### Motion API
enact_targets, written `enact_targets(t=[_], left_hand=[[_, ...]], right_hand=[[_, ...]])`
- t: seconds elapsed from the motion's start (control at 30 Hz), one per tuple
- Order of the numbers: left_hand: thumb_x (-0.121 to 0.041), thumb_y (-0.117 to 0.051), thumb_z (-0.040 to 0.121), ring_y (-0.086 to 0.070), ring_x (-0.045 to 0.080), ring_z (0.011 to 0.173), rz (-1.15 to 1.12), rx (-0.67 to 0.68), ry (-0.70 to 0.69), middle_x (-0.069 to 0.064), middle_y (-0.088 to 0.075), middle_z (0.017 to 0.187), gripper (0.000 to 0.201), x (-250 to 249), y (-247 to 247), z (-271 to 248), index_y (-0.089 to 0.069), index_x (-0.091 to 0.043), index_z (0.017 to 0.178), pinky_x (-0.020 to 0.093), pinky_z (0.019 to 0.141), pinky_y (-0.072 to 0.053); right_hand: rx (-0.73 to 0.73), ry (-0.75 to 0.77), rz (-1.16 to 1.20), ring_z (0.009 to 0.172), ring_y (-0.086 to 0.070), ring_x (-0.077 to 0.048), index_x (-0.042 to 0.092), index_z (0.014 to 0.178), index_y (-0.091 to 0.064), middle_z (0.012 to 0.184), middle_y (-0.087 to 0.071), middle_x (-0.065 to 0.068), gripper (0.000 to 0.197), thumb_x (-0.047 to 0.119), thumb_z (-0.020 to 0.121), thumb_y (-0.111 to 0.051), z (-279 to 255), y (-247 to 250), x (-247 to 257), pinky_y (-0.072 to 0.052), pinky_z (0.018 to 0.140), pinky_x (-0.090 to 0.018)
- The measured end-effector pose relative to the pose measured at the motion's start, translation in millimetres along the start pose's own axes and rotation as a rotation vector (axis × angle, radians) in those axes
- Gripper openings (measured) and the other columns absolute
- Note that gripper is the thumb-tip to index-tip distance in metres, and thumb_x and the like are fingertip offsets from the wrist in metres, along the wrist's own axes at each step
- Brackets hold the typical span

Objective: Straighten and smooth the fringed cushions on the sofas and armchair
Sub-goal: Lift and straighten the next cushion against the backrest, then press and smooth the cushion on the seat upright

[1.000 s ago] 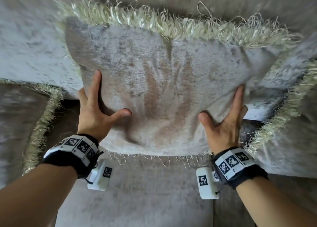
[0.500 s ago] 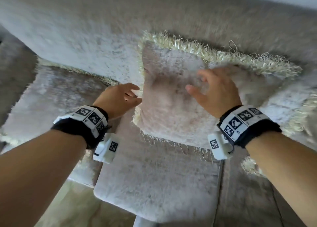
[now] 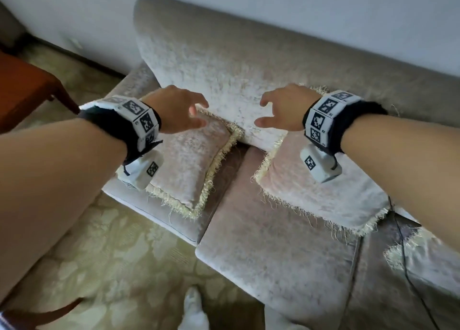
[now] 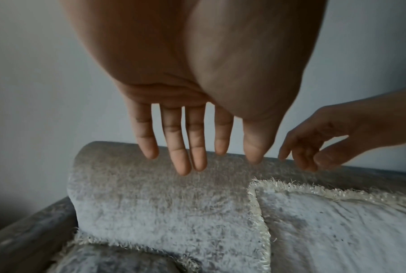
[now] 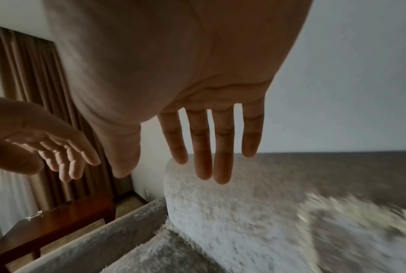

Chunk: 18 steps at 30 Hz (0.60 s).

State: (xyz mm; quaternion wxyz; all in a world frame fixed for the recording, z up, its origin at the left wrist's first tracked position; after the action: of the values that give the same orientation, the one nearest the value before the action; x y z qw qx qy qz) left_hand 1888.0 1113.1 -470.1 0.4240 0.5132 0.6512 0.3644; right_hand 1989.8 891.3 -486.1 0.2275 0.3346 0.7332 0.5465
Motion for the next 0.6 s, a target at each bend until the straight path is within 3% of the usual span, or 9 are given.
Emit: enact_targets(t=[0.2, 0.37, 0.6], left_hand=[[-0.051, -0.06, 0.092, -0.064, 0.017, 0.11, 0.147, 0.053, -0.097, -0.01, -0.07, 0.117, 0.047, 88.8, 25.6, -57.5, -0.053, -0.036, 0.137, 0.043, 0.104, -0.046], [-0.053, -0.059, 0.092, -0.062, 0.014, 0.113, 0.151, 0.05, -0.092, -0.013, -0.07, 0.115, 0.05, 160.0, 51.0, -84.6, -0.051, -0.037, 0.139, 0.039, 0.104, -0.045], [-0.055, -0.059, 0.092, -0.063, 0.015, 0.113, 0.16, 0.037, -0.089, -0.012, -0.07, 0.115, 0.05, 215.6, 69.6, -63.1, -0.052, -0.038, 0.138, 0.041, 0.102, -0.047]], right_hand=[[0.003, -0.033, -0.087, 0.108, -0.06, -0.028, 0.029, 0.139, -0.049, 0.128, -0.06, -0.004, 0.066, 0.071, 0.088, -0.05, 20.9, 34.2, 109.8, -0.046, 0.078, -0.036], [-0.002, -0.025, -0.077, 0.106, -0.06, -0.027, 0.029, 0.139, -0.048, 0.124, -0.062, -0.003, 0.066, 0.07, 0.088, -0.049, 44.1, 56.7, 183.7, -0.047, 0.077, -0.035], [-0.023, -0.043, -0.044, 0.105, -0.059, -0.027, 0.029, 0.139, -0.049, 0.125, -0.061, -0.004, 0.065, 0.07, 0.089, -0.047, 92.2, 76.6, 217.7, -0.045, 0.075, -0.035]])
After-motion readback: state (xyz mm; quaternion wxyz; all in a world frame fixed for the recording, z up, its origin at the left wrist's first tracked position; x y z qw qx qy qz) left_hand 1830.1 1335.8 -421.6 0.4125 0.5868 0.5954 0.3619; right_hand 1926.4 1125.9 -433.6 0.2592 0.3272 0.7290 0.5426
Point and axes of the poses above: each hand's wrist, its own z-axis towards the middle knuckle, its own y-axis out of the back of the hand, x = y × z, the point moved 4 cm from there along z, towards the middle knuckle
